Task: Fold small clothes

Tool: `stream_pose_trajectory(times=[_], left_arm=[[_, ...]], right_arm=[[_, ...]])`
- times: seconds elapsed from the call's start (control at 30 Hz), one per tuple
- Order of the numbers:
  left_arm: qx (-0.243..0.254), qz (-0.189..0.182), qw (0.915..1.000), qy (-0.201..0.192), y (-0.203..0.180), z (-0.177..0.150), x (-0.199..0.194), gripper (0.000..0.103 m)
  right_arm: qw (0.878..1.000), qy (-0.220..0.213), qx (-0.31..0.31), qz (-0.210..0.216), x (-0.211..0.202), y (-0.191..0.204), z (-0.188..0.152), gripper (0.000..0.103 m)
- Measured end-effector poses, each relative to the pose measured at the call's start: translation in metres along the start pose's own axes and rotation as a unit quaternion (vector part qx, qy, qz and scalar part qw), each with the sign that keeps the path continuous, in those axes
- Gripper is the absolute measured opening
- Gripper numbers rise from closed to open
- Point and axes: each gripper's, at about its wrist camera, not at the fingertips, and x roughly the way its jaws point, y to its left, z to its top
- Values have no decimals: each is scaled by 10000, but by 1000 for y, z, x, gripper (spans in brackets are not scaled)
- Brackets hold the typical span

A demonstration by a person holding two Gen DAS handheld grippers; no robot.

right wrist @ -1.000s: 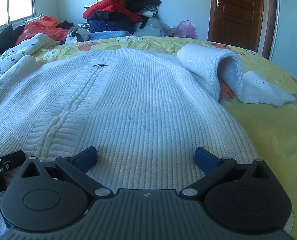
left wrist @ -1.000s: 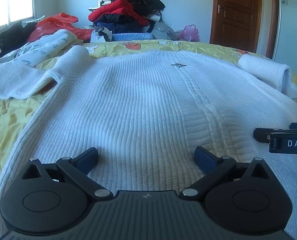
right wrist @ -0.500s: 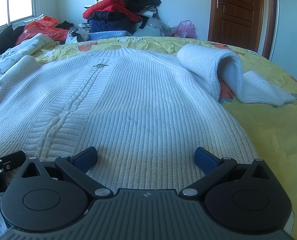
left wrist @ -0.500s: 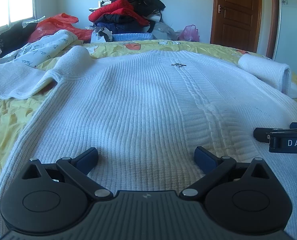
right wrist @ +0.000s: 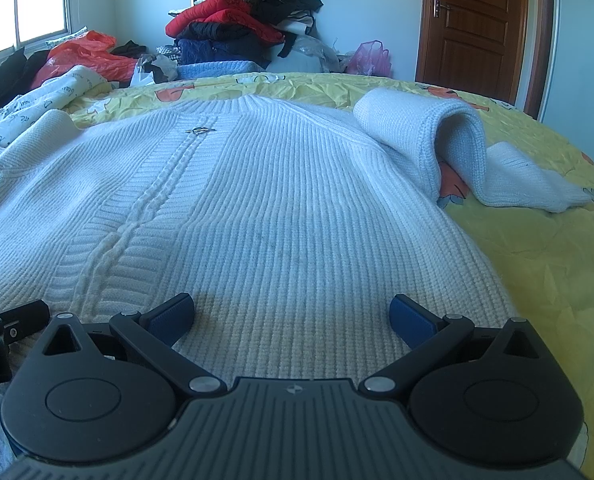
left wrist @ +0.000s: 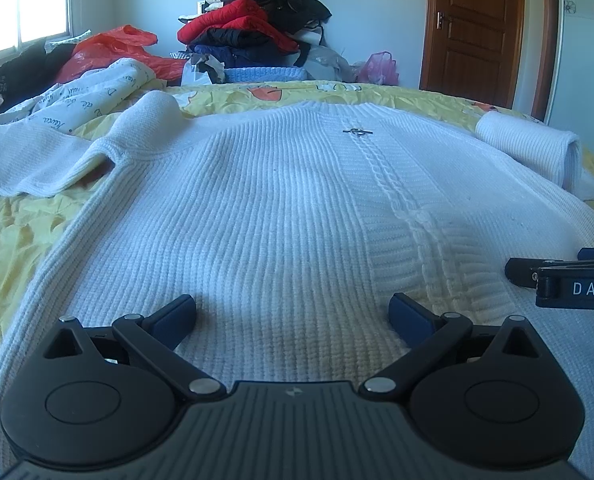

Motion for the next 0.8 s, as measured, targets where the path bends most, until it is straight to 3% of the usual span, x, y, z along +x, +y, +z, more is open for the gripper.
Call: stream_pose_trajectory(times=[0.8], left_arm=[[-17, -24, 10000, 5, 0, -1, 0, 103]], right_arm=[[10000, 3, 0, 8, 0, 0, 0, 103]])
